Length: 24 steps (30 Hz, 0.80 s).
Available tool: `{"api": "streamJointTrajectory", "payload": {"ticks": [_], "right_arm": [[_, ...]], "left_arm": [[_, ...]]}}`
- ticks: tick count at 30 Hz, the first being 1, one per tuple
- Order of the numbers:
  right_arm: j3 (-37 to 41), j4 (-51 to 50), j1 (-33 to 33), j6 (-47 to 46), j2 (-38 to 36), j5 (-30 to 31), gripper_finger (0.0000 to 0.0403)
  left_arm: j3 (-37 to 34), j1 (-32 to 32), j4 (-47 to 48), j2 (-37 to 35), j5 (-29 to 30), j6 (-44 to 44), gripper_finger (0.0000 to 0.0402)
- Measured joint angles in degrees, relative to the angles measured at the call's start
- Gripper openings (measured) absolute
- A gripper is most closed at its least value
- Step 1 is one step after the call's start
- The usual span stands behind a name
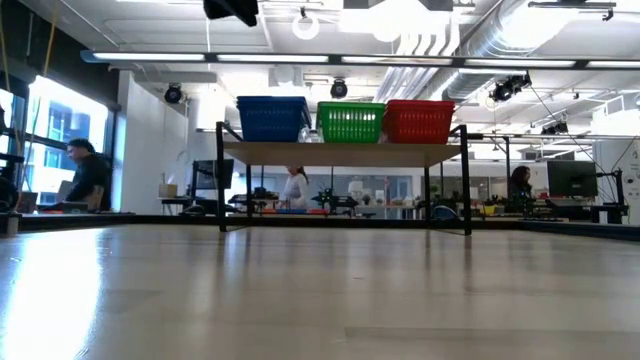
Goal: Stack baskets on shelf by color
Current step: Stack the green bin on top of the other green bins on the shelf
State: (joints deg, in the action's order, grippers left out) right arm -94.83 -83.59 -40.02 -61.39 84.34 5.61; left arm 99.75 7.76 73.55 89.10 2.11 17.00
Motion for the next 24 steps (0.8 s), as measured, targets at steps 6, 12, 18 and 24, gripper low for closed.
{"api": "streamJointTrajectory", "payload": {"ticks": [6, 12, 18, 24], "right_arm": [[0.0, 1.39, -5.83, -0.72, 4.33, 0.46, 0.013], [0.0, 3.51, -11.22, 0.13, 6.97, -0.11, 0.013], [0.0, 3.71, -16.9, 0.35, 9.46, 0.17, 0.013], [0.0, 4.55, -21.4, 3.01, 14.75, 0.2, 0.013]], "left_arm": [[-3.58, -3.83, -3.87, 0.02, -0.82, 4.0, 0.0082], [-4.51, -6.35, -9.2, 0.09, -1.01, 5.35, 0.0082], [-4.51, -8.49, -12.93, 0.09, -1.42, 5.04, 0.0082], [-4.51, -10.82, -13.45, 0.09, -0.99, 4.94, 0.0082]]}}
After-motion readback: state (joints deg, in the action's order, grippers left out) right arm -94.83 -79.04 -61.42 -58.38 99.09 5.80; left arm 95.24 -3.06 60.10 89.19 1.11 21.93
